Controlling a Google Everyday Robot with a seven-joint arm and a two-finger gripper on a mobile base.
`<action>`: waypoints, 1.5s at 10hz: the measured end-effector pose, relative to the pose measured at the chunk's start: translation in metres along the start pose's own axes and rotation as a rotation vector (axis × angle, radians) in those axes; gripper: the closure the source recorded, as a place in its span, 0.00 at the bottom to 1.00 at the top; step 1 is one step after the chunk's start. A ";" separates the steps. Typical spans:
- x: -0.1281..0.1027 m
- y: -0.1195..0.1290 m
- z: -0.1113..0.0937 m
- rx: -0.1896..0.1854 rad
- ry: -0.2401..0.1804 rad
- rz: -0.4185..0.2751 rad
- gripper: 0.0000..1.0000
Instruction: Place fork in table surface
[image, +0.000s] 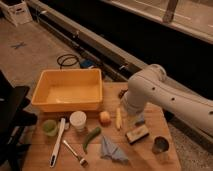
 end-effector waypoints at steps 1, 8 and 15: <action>-0.001 0.000 0.000 -0.001 0.003 -0.007 0.35; -0.125 -0.022 0.044 -0.043 -0.035 -0.244 0.35; -0.238 0.012 0.119 -0.199 -0.183 -0.653 0.35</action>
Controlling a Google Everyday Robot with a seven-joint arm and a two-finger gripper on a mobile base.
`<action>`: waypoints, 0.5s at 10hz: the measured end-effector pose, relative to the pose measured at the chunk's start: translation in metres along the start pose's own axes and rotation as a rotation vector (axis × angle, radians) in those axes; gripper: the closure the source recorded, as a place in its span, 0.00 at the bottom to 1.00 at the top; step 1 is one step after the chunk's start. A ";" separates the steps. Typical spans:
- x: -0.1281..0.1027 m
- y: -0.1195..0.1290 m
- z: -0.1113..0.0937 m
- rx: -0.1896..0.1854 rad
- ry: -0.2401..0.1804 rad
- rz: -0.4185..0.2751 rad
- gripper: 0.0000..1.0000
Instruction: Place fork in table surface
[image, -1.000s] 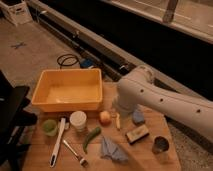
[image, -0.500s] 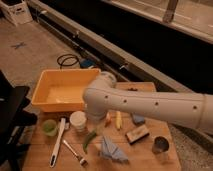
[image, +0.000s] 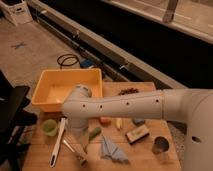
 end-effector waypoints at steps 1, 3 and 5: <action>-0.008 0.002 0.006 -0.011 -0.023 -0.058 0.35; -0.012 0.002 0.008 -0.013 -0.033 -0.083 0.35; -0.010 0.003 0.009 -0.035 -0.030 -0.089 0.35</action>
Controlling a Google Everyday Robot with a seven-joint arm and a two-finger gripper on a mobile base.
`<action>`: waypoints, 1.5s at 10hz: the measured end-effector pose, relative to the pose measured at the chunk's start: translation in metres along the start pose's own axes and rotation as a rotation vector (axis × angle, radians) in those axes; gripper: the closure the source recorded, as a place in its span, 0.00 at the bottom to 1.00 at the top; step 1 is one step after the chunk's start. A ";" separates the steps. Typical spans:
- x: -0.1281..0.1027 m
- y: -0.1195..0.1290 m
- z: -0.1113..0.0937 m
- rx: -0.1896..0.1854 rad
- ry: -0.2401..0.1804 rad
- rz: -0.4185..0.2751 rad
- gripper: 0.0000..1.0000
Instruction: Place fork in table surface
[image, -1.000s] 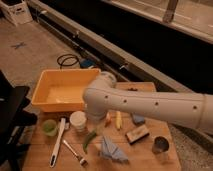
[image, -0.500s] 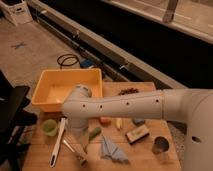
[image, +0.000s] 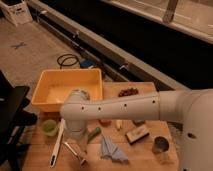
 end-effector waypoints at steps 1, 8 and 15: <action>-0.001 -0.006 0.005 -0.021 0.005 -0.038 0.35; -0.001 -0.042 0.025 -0.057 0.110 -0.197 0.35; 0.010 -0.049 0.058 -0.030 0.142 -0.240 0.35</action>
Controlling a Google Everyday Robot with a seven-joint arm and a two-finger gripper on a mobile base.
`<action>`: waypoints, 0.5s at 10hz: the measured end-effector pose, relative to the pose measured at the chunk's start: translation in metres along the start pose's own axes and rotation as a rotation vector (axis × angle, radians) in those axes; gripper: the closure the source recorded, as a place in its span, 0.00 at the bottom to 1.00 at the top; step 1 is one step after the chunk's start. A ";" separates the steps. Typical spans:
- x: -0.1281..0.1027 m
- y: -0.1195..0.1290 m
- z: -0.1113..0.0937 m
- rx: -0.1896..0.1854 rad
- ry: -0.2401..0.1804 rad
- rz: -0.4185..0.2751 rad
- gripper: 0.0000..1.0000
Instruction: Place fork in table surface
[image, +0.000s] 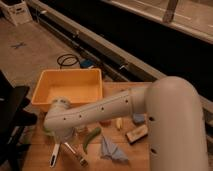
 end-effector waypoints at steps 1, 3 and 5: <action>0.000 0.000 0.005 0.001 -0.006 -0.007 0.35; -0.001 0.005 0.012 -0.001 -0.022 -0.013 0.35; -0.003 0.012 0.017 0.004 -0.041 -0.012 0.35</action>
